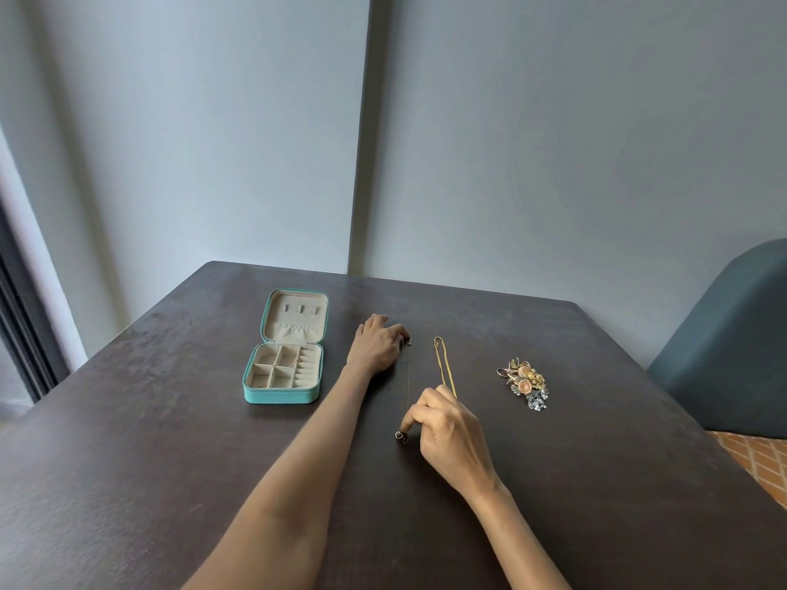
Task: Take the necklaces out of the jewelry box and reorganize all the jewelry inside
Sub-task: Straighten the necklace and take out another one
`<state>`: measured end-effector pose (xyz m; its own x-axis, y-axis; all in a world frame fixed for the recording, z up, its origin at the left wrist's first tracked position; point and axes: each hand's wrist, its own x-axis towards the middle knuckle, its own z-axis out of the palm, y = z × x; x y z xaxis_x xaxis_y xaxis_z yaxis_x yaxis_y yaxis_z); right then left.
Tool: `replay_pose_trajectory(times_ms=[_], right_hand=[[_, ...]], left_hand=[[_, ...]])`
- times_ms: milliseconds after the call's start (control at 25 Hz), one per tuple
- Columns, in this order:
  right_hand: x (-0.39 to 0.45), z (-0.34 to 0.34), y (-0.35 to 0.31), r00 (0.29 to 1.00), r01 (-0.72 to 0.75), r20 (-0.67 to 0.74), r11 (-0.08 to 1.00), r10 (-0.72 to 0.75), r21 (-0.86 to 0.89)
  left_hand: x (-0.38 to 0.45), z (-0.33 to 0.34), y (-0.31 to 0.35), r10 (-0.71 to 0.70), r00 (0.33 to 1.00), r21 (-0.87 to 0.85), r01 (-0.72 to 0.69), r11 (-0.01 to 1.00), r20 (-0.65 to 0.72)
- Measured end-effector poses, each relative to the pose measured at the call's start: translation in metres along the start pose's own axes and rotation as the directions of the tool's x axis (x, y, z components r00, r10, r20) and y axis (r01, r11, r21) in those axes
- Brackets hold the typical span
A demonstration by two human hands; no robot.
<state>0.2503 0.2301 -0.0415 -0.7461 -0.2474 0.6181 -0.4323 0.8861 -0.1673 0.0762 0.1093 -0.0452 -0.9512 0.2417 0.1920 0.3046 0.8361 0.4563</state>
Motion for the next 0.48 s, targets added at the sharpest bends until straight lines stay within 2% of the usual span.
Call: replay_pose_trajectory(times_ms=[480], right_hand=[[0.0001,-0.0036,0.0008,1.0,-0.01,0.027,0.993,0.007,0.116]], left_hand=[[0.0003,-0.0007,0.0,0.0,1.0,0.004,0.0,1.0,-0.01]])
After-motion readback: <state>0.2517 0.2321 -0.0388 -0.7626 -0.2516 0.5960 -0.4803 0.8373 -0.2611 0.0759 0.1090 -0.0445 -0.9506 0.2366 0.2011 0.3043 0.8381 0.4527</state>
